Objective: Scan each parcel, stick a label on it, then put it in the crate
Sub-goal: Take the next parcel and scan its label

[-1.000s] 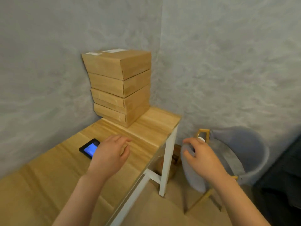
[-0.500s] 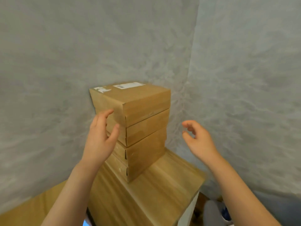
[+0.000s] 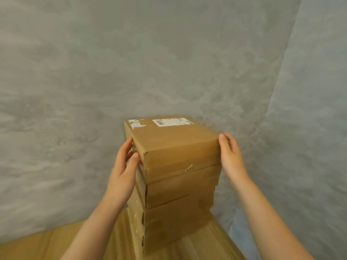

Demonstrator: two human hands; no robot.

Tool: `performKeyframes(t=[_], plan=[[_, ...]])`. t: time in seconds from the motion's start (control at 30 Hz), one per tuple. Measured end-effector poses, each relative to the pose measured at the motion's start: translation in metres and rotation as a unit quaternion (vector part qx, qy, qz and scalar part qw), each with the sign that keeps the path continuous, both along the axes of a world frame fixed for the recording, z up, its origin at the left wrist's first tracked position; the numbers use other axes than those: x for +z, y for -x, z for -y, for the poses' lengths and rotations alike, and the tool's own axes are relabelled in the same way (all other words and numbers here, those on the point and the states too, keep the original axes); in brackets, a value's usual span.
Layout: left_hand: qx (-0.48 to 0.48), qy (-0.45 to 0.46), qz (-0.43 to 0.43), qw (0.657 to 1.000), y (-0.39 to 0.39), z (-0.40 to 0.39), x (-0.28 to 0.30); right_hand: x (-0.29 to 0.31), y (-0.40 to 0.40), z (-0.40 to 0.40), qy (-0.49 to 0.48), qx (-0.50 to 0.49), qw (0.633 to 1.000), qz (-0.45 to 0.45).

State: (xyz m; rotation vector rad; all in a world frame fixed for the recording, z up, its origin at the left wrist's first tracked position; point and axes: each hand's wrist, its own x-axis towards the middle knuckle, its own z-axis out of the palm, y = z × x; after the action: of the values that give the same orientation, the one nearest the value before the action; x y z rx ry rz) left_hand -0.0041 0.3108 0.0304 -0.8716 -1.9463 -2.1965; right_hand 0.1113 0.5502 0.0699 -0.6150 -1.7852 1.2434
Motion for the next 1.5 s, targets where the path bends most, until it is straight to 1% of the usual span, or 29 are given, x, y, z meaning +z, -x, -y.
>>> performKeyframes(t=[0.07, 0.2, 0.37, 0.47, 0.6, 0.73, 0.8, 0.93, 1.0, 1.1, 1.2, 1.27, 1.4, 1.47, 1.5], plan=[[0.006, -0.012, 0.011, 1.0, -0.004, 0.002, 0.0, 0.0, 0.006, 0.006, -0.018, 0.008, 1.0, -0.006], [0.039, -0.053, -0.007, 0.998, -0.014, 0.025, 0.003, 0.008, 0.013, 0.03, -0.003, 0.032, 0.997, -0.076], [0.106, -0.1, -0.029, 0.989, -0.017, 0.081, 0.008, 0.017, 0.033, 0.087, -0.011, 0.1, 0.985, -0.142], [0.162, -0.107, -0.015, 0.981, -0.019, 0.129, -0.001, 0.013, 0.05, 0.135, -0.004, 0.153, 0.977, -0.15], [0.243, -0.063, -0.012, 0.968, -0.029, 0.213, -0.027, -0.014, 0.068, 0.212, -0.001, 0.232, 0.965, -0.121], [0.318, -0.065, 0.053, 0.944, -0.041, 0.299, -0.061, -0.06, 0.083, 0.291, 0.017, 0.297, 0.952, -0.079], [0.332, -0.045, 0.082, 0.938, -0.047, 0.339, -0.084, -0.09, 0.089, 0.328, 0.041, 0.307, 0.949, -0.06], [0.325, -0.006, 0.139, 0.935, -0.057, 0.405, -0.127, -0.142, 0.099, 0.386, 0.105, 0.32, 0.942, 0.001], [0.311, 0.01, 0.16, 0.937, -0.06, 0.43, -0.145, -0.168, 0.105, 0.406, 0.13, 0.314, 0.94, 0.024], [0.281, 0.037, 0.198, 0.938, -0.062, 0.46, -0.172, -0.202, 0.111, 0.43, 0.117, 0.278, 0.952, 0.058], [0.245, 0.078, 0.213, 0.943, -0.062, 0.482, -0.195, -0.221, 0.115, 0.445, 0.121, 0.26, 0.955, 0.079], [0.226, 0.088, 0.218, 0.945, -0.061, 0.493, -0.203, -0.227, 0.117, 0.45, 0.121, 0.251, 0.957, 0.086], [0.218, 0.116, 0.194, 0.949, -0.051, 0.506, -0.208, -0.228, 0.119, 0.446, 0.097, 0.242, 0.959, 0.109], [0.238, 0.144, 0.16, 0.947, -0.044, 0.511, -0.208, -0.225, 0.113, 0.445, 0.058, 0.217, 0.967, 0.117], [0.259, 0.165, 0.128, 0.943, -0.04, 0.512, -0.206, -0.223, 0.107, 0.446, 0.031, 0.194, 0.973, 0.118]])
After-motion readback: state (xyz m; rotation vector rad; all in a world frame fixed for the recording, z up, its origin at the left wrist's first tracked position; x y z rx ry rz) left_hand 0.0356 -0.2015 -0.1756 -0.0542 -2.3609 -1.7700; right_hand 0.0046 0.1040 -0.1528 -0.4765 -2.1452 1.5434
